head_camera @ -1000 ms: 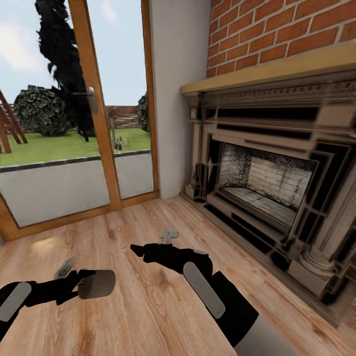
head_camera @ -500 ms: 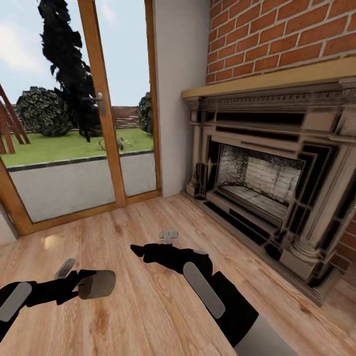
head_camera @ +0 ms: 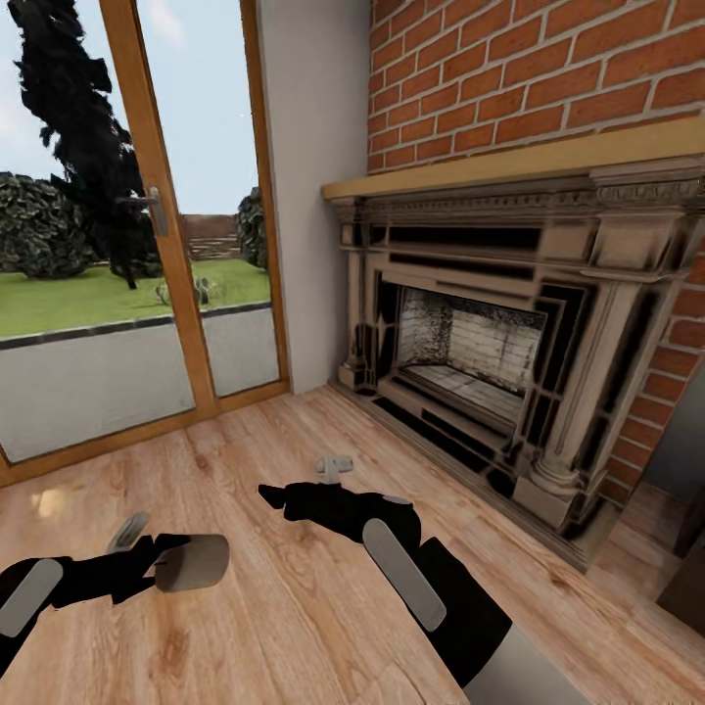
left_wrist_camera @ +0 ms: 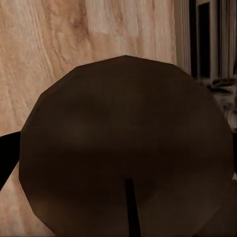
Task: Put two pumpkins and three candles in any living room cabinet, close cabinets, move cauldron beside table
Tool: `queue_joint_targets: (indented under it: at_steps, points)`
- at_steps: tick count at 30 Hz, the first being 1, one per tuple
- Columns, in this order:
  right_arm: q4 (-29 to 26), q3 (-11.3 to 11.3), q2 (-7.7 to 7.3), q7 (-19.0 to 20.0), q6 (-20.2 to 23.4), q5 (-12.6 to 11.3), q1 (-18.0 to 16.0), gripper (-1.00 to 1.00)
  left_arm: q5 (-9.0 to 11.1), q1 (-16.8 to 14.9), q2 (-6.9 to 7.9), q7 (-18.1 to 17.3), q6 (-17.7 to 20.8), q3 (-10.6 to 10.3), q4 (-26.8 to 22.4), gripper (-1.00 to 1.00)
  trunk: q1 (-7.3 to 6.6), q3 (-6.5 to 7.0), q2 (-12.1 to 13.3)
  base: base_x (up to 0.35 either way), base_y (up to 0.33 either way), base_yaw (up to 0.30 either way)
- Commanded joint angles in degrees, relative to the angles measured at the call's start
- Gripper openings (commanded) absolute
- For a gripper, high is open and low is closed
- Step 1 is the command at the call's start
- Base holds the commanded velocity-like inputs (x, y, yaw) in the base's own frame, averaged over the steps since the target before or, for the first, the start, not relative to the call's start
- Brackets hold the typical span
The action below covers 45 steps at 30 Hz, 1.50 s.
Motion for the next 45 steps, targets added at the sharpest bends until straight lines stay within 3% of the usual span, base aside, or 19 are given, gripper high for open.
queue_joint_targets:
  at_steps: [1,25,45]
  points:
    - [-0.02,0.04,0.01,-0.33,0.16,-0.46,-0.05,1.00,0.04,-0.02,-0.01,-0.39,0.34,0.20,-0.02,-1.00,-0.01,-0.01,-0.03,-0.006,0.000,-0.250]
    - [0.02,-0.03,0.01,-0.33,0.16,-0.56,-0.06,1.00,0.00,-0.02,-0.01,-0.39,0.34,0.21,-0.02,-1.00,-0.01,1.18,-0.03,-0.195,-0.116,-0.250]
    - [0.09,0.00,0.01,-0.24,0.16,-0.84,-0.06,1.00,0.02,-0.02,-0.01,-0.39,0.28,0.21,-0.02,-1.00,-0.01,2.17,-0.03,-0.032,-0.017,-0.250]
